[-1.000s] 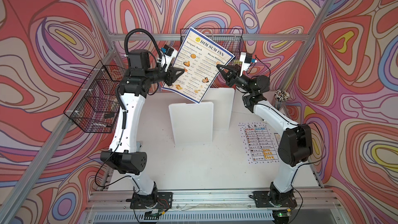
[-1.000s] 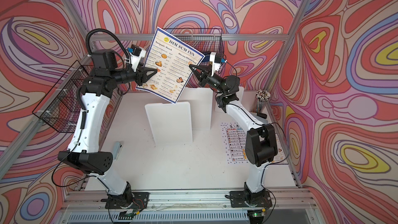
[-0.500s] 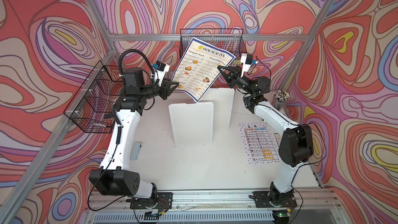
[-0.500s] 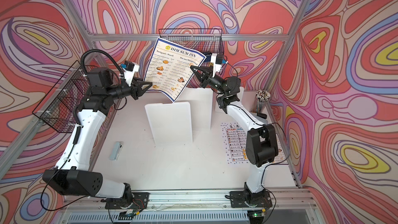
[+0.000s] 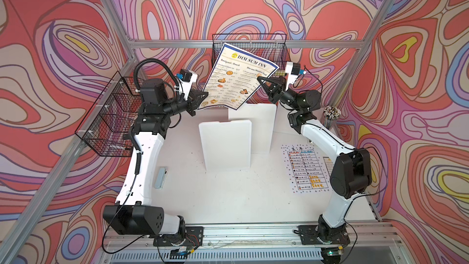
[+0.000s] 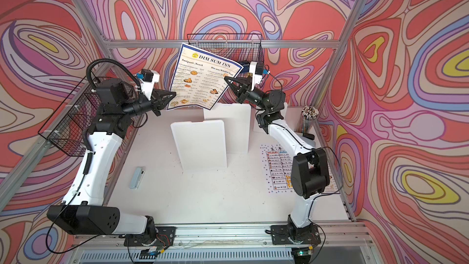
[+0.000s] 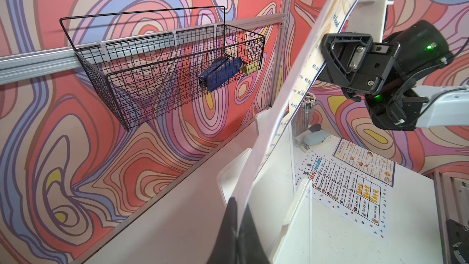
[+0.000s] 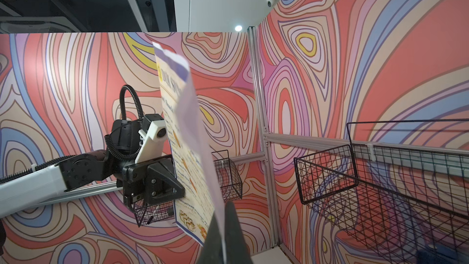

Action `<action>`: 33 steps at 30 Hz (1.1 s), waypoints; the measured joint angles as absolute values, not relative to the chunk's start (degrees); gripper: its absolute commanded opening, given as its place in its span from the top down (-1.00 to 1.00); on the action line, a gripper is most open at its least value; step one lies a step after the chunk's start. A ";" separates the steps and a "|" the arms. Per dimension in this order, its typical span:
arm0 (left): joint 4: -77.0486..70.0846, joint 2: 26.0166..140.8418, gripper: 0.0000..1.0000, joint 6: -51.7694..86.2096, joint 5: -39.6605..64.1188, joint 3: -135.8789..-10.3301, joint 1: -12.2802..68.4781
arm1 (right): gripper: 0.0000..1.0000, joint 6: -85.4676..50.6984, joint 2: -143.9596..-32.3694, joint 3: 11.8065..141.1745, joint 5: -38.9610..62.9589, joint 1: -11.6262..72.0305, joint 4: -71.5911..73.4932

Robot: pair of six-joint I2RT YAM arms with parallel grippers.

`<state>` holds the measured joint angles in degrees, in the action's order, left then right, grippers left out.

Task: Insert the menus into the narrow rack
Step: Insert the menu into the narrow rack.

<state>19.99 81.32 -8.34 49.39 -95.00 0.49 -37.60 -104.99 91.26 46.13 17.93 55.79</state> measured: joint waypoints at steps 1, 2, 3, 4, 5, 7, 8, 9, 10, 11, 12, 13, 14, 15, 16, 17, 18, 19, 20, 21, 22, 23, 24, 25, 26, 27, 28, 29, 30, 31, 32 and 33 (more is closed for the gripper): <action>19.79 81.32 1.00 -8.27 49.04 -95.00 0.49 | 1.00 -37.82 -104.99 91.29 46.11 17.93 55.70; 19.70 81.32 1.00 -8.12 48.71 -95.00 0.49 | 1.00 -38.02 -104.99 91.29 46.09 17.93 55.40; 19.81 81.34 1.00 -7.84 48.23 -95.15 0.49 | 1.00 -38.09 -104.99 91.29 46.04 17.93 54.83; 20.16 81.58 1.00 -7.66 47.81 -95.70 0.49 | 1.00 -38.15 -104.92 91.29 45.87 17.93 54.15; 20.67 81.93 1.00 -7.53 47.46 -96.53 0.49 | 1.00 -38.22 -104.86 91.29 45.63 17.96 53.21; 21.96 83.18 1.00 -7.33 46.76 -99.59 0.49 | 1.00 -38.24 -104.38 91.26 44.88 17.96 50.78; 22.59 83.70 1.00 -7.31 46.48 -100.90 0.51 | 1.00 -38.33 -103.96 91.26 44.49 18.02 49.54; 23.46 84.29 1.00 -7.29 46.24 -102.45 0.56 | 1.00 -38.50 -103.44 91.26 44.12 18.09 48.31; 24.32 84.84 1.00 -7.29 46.04 -103.81 0.64 | 1.00 -38.61 -102.78 91.26 43.79 18.13 47.31; 25.04 85.25 1.00 -7.31 45.98 -104.84 0.71 | 1.00 -38.65 -102.10 91.26 43.51 18.20 46.44; 25.78 85.71 1.00 -7.29 45.91 -105.84 0.78 | 1.00 -38.63 -101.41 91.26 43.27 18.31 45.63; 26.46 86.08 1.00 -7.27 45.91 -106.65 0.78 | 1.00 -38.59 -100.66 91.26 43.09 18.44 44.82; 27.11 86.39 1.00 -7.29 45.91 -107.22 0.78 | 1.00 -38.50 -100.05 91.26 43.00 18.59 44.18; 27.49 86.50 1.00 -7.29 45.93 -107.37 0.78 | 1.00 -38.41 -99.42 91.18 42.96 18.83 43.92; 27.79 86.50 1.00 -7.31 45.95 -107.37 0.78 | 1.00 -38.22 -98.96 90.96 42.94 19.03 43.90; 27.90 86.50 1.00 -7.29 45.93 -107.31 0.78 | 1.00 -38.02 -98.56 90.72 42.89 19.20 43.86; 27.88 86.50 1.00 -7.29 45.95 -107.18 0.78 | 1.00 -37.71 -98.35 90.54 42.89 19.31 43.86; 27.83 86.50 1.00 -7.29 45.98 -106.98 0.78 | 1.00 -37.52 -98.35 90.48 42.83 19.38 43.88; 27.73 86.46 1.00 -7.29 46.00 -106.69 0.78 | 1.00 -37.23 -98.35 90.41 42.74 19.38 43.81; 27.70 86.46 1.00 -7.29 46.02 -106.37 0.78 | 1.00 -37.01 -98.41 90.37 42.57 19.35 43.42; 27.73 86.46 1.00 -7.29 46.00 -106.15 0.78 | 1.00 -36.91 -98.59 90.37 42.41 19.33 43.13; 27.73 86.46 1.00 -7.29 45.95 -106.02 0.78 | 1.00 -36.91 -98.78 90.39 42.35 19.33 43.07; 27.79 86.46 1.00 -7.29 45.78 -105.95 0.75 | 1.00 -36.93 -99.04 90.39 42.26 19.33 43.00; 27.77 86.46 1.00 -7.29 45.52 -105.95 0.75 | 1.00 -36.97 -99.26 90.41 42.19 19.33 42.98; 27.77 86.46 1.00 -7.29 45.21 -105.97 0.75 | 1.00 -37.08 -99.55 90.41 42.02 19.31 42.76; 27.79 86.46 1.00 -7.29 44.88 -106.00 0.75 | 1.00 -37.12 -99.72 90.41 41.82 19.31 42.54; 27.94 86.46 1.00 -7.29 44.60 -106.08 0.75 | 1.00 -37.12 -99.88 90.41 41.58 19.31 42.28; 28.38 86.50 1.00 -7.31 44.23 -106.21 0.75 | 1.00 -37.12 -99.94 90.41 41.32 19.33 41.71; 29.10 86.70 1.00 -7.33 43.77 -106.72 0.75 | 1.00 -37.12 -99.98 90.41 41.10 19.38 41.19; 29.61 86.89 1.00 -7.44 43.44 -107.20 0.75 | 1.00 -37.12 -99.98 90.41 40.88 19.44 40.73; 30.28 87.22 1.00 -7.49 43.05 -107.94 0.78 | 1.00 -37.12 -99.98 90.43 40.62 19.55 40.25; 30.70 87.55 1.00 -7.49 42.68 -108.40 0.75 | 1.00 -37.12 -99.98 90.43 40.38 19.68 39.77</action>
<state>30.70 87.55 -7.49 42.68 -108.40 0.75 -37.12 -99.98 90.43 40.38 19.68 39.77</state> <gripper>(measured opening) 0.047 0.041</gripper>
